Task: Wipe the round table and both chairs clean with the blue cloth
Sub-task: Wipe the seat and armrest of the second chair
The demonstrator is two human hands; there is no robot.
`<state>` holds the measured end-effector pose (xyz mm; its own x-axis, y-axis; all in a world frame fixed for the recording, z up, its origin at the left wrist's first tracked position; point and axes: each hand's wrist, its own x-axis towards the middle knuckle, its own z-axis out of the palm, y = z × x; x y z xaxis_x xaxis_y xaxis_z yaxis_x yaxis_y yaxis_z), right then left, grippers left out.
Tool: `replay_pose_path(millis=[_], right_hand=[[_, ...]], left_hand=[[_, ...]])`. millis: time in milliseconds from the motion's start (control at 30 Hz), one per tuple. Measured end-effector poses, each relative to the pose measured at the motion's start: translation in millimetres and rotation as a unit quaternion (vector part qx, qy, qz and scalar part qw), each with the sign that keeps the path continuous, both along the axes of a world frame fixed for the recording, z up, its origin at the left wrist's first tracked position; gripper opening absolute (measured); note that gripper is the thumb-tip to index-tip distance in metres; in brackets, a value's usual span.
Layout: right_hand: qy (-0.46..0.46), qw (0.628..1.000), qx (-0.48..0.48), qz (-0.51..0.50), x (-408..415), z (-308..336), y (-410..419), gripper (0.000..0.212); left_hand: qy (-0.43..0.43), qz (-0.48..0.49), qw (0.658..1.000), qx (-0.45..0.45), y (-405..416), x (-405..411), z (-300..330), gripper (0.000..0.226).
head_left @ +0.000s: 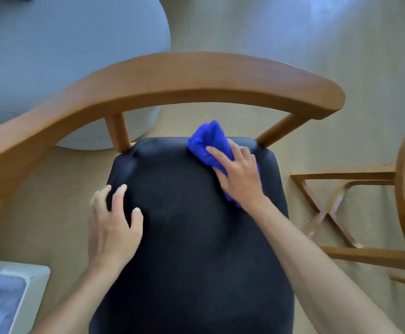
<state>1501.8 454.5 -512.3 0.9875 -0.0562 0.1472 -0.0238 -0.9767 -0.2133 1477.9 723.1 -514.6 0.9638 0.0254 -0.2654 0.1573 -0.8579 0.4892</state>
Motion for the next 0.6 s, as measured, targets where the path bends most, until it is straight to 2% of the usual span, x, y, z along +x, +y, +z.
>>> replay_pose_path(millis=[100,200,267,333,367,433,500,533,600], right_hand=[[0.028,0.995,0.011,-0.093,-14,0,-35,0.042],[0.015,0.991,0.033,-0.132,-84,0,-24,0.045],[0.038,0.997,0.037,-0.058,-170,-1,-1,0.041],[0.076,0.993,-0.008,0.087,-249,2,17,0.038],[0.111,0.98,-0.039,0.163,-272,4,16,0.039],[0.144,0.949,-0.082,0.268,-276,7,-1,0.038],[0.123,0.942,-0.064,0.307,-244,8,-23,0.041],[0.105,0.95,-0.046,0.291,-221,7,-33,0.044],[0.072,0.977,-0.017,0.198,-173,3,-55,0.048]], left_hand=[[0.003,-0.166,0.983,0.075,-5,-3,-5,0.072],[0.048,-0.228,0.961,0.146,-9,-7,-12,0.089],[0.051,-0.243,0.954,0.168,-13,-9,-13,0.098],[0.029,-0.266,0.947,0.18,-18,-9,-11,0.105],[0.008,-0.286,0.941,0.183,-21,-10,-10,0.106],[-0.018,-0.32,0.929,0.184,-26,-11,-9,0.106],[-0.022,-0.334,0.924,0.186,-29,-11,-10,0.107],[-0.026,-0.336,0.922,0.19,-29,-11,-12,0.106],[-0.038,-0.342,0.917,0.2,-28,-13,-16,0.101]])
